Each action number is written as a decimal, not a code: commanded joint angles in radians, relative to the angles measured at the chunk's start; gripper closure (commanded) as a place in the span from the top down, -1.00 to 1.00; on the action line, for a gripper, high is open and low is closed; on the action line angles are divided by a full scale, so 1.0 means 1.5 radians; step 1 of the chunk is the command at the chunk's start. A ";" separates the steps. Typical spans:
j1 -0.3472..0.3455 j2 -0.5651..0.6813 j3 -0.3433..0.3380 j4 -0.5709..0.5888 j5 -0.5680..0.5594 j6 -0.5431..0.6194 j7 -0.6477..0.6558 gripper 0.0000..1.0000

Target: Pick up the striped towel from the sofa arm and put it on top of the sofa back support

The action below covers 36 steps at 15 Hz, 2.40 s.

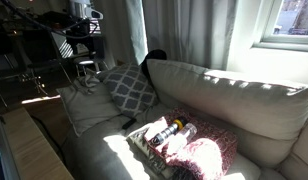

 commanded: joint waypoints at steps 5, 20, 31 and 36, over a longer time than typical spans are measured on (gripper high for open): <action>-0.008 0.023 0.012 0.019 -0.002 -0.001 -0.019 1.00; -0.005 0.508 0.207 0.359 -0.075 0.198 -0.185 1.00; -0.005 0.553 0.193 0.386 -0.101 0.241 -0.122 1.00; -0.013 0.611 0.201 0.432 -0.121 0.247 -0.134 1.00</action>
